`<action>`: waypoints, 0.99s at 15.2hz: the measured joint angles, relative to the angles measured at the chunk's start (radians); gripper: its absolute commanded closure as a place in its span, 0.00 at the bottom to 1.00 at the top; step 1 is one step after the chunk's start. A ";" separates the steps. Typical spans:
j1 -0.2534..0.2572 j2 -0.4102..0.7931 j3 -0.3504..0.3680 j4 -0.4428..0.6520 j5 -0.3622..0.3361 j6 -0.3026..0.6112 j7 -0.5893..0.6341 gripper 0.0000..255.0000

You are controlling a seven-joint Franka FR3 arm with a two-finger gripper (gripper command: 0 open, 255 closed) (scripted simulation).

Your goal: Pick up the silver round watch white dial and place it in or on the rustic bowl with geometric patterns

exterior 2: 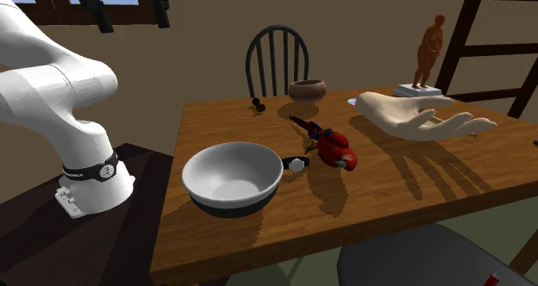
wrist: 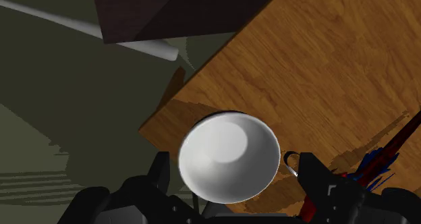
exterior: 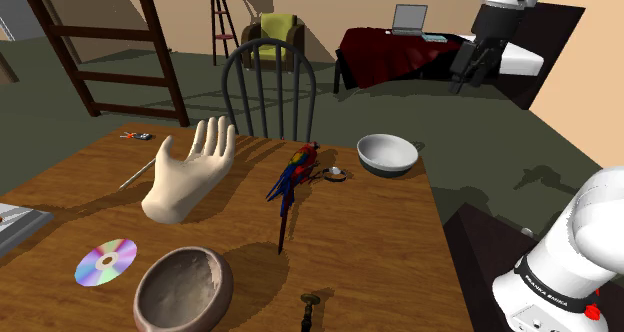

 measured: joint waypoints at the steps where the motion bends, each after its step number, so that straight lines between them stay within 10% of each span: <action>1: 0.000 0.000 0.000 0.000 0.000 0.000 0.000 0.00; 15: 0.112 0.291 0.066 -0.108 -0.045 0.439 -0.160 0.00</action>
